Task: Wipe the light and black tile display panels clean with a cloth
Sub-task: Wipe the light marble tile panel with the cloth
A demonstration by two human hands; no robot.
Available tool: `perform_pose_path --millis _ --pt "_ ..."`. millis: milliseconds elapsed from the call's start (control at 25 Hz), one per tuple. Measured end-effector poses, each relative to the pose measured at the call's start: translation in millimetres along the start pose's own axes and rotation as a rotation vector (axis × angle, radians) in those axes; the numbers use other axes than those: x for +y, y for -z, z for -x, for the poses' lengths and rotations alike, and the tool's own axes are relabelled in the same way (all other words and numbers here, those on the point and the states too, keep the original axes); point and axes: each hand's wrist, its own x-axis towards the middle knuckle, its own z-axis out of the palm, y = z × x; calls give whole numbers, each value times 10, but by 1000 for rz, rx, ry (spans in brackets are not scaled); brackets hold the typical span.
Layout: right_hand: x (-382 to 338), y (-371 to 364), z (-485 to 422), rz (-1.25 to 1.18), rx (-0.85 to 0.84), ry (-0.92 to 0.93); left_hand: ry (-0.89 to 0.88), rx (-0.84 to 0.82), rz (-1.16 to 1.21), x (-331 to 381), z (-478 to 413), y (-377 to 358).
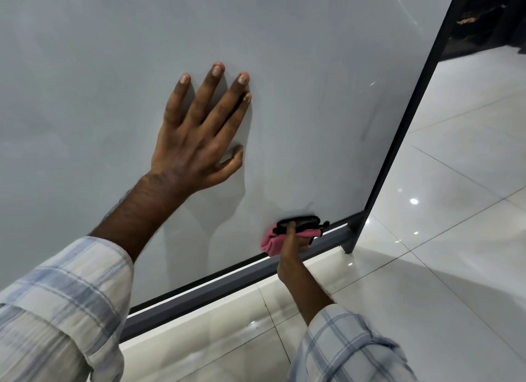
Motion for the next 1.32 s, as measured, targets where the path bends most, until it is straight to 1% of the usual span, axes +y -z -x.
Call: perform_pose_path --millis 80,120,160,200,240,280,360,400,440,480,520,560,600,640,680,720,760,840,880,920,960,1000,1080,1120,1160,1200,1240,1280,1320 --pt "-80 10 100 -36 -21 -9 13 10 -6 2 12 2" --pt "-188 -25 189 -26 -16 51 19 13 -6 0 18 5" --pt "-308 -81 281 53 20 187 20 16 -2 -2 20 5" --pt "-447 -149 390 194 58 357 20 22 5 -6 13 9" --pt "-569 -212 481 325 71 542 20 30 18 -9 1 16" --pt "-676 -267 572 391 59 703 27 46 51 -10 -10 35" --pt "-768 -305 659 400 44 907 72 68 171 -22 25 121" --pt "-757 -279 647 405 57 958 118 62 215 -49 91 181" --pt "-710 -239 606 418 71 969 180 43 218 -91 193 238" --pt "-625 -193 520 416 87 931 240 17 188 -150 321 285" --pt "-489 -155 425 388 77 832 280 -10 147 -219 456 319" --pt "-341 -141 367 321 74 666 294 -36 111 -287 581 337" --pt "-181 -151 318 214 73 457 281 -53 85 -347 679 336" --pt "-20 -174 259 115 90 239 245 -60 71 -383 748 314" --pt "80 -195 248 18 97 75 205 -60 64 -401 799 284" --pt "120 -218 248 -59 92 -20 177 -53 60 -407 837 254" --pt "105 -240 242 -122 81 -55 162 -42 53 -390 854 220" --pt "-62 -329 326 -146 84 -8 161 -25 37 -374 879 179" --pt "-187 -379 396 -89 105 82 167 -21 32 -368 884 168" --pt "-307 -435 461 56 127 213 172 -16 27 -362 880 162" --pt "-446 -492 610 210 132 385 175 -8 21 -354 869 155" --pt "-564 -548 771 312 120 598 176 1 16 -344 864 149" --pt "-737 -647 1116 378 110 1045 171 16 12 -338 863 130" --pt "-766 -671 1190 411 130 1199 168 20 9 -339 863 124" --pt "-758 -686 1169 447 156 1303 168 22 7 -340 866 120" --pt "-713 -667 1074 452 184 1349 171 22 7 -339 871 120" --pt "-615 -628 935 438 192 1308 174 22 8 -338 874 119" --pt "-492 -577 772 400 197 1185 174 22 7 -335 874 117" --pt "-368 -527 622 343 205 971 173 24 6 -332 870 115"
